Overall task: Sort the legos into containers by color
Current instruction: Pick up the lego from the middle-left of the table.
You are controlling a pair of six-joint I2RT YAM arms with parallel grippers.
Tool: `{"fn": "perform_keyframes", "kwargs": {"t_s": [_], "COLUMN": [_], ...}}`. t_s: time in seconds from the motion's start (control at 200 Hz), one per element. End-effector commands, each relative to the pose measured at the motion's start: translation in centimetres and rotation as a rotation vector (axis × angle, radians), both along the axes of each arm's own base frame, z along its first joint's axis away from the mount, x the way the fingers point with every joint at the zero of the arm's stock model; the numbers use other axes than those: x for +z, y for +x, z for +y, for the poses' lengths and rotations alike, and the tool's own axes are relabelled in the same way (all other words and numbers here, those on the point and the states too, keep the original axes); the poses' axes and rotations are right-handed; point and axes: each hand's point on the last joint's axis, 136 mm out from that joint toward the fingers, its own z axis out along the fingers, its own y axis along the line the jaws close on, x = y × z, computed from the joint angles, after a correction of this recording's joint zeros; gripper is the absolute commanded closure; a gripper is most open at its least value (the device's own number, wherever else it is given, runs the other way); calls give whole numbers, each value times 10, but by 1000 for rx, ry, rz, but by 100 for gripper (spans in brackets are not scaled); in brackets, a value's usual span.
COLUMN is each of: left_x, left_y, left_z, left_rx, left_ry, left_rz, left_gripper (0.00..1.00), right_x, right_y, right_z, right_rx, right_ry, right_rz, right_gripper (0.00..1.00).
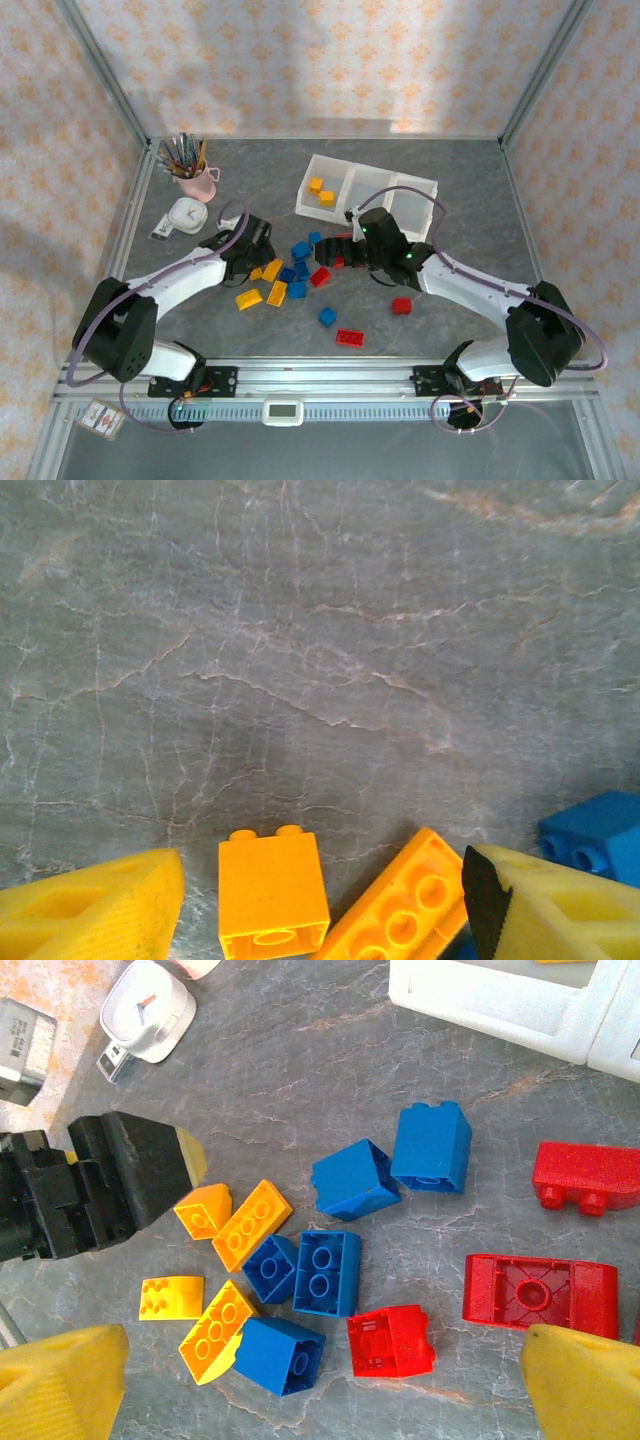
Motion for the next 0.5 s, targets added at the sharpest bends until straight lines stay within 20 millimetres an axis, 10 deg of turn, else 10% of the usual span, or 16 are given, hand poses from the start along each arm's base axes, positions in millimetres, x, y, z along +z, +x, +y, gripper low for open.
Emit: {"fn": "perform_keyframes", "kwargs": {"t_s": [0.0, 0.496], "left_x": [-17, -44], "left_y": [-8, -9], "left_z": [5, 8], "left_rx": [31, 68], "left_ry": [19, 44], "left_rz": [62, 114], "left_gripper": [25, 46], "right_x": [5, -1], "right_y": [5, 6], "right_z": [2, 4], "right_rx": [-16, -9], "right_ry": [14, -4], "right_rz": [-23, -15], "right_gripper": [0, 0]}}
